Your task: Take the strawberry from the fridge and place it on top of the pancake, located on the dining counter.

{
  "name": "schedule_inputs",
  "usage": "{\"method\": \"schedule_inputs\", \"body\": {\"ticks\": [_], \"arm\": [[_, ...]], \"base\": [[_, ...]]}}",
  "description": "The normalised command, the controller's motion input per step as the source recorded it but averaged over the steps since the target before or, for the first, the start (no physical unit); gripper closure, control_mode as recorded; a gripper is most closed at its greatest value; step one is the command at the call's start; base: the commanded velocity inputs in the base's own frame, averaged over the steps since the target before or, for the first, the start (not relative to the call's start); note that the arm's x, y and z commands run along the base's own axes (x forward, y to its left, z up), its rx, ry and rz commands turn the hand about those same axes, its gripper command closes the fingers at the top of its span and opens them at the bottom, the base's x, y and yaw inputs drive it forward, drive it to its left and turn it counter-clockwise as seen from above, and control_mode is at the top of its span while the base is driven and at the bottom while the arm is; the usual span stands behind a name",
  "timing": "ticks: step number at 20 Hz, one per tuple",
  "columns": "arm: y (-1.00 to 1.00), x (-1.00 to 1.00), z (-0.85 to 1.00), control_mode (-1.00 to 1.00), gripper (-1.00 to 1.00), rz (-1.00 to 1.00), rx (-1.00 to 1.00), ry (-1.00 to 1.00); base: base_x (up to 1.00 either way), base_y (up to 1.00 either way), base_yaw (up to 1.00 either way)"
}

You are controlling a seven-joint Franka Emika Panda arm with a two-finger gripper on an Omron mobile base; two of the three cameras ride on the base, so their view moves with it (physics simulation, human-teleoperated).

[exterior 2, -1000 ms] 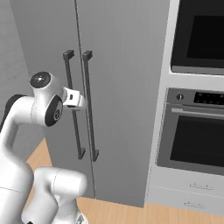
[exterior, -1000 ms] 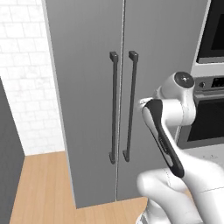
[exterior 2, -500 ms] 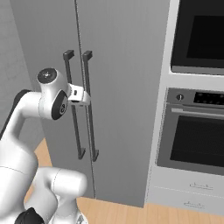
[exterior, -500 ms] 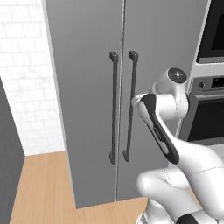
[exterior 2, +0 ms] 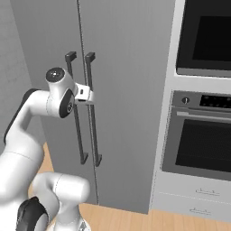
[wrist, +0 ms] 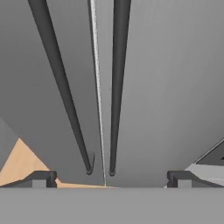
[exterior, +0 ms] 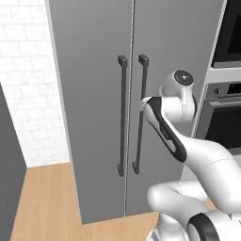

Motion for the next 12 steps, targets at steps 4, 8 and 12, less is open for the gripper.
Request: {"method": "schedule_inputs", "body": {"ticks": [4,8,12], "arm": [[0.00,0.30,-0.12,-1.00,-1.00,0.00,0.00,0.00],[0.00,0.30,-0.19,-1.00,-1.00,0.00,0.00,-0.01],[0.00,0.39,-0.37,-1.00,-1.00,0.00,0.00,-0.06]], "base": [[0.00,0.00,0.00],[0.00,0.00,0.00],[0.00,0.00,0.00]]}}
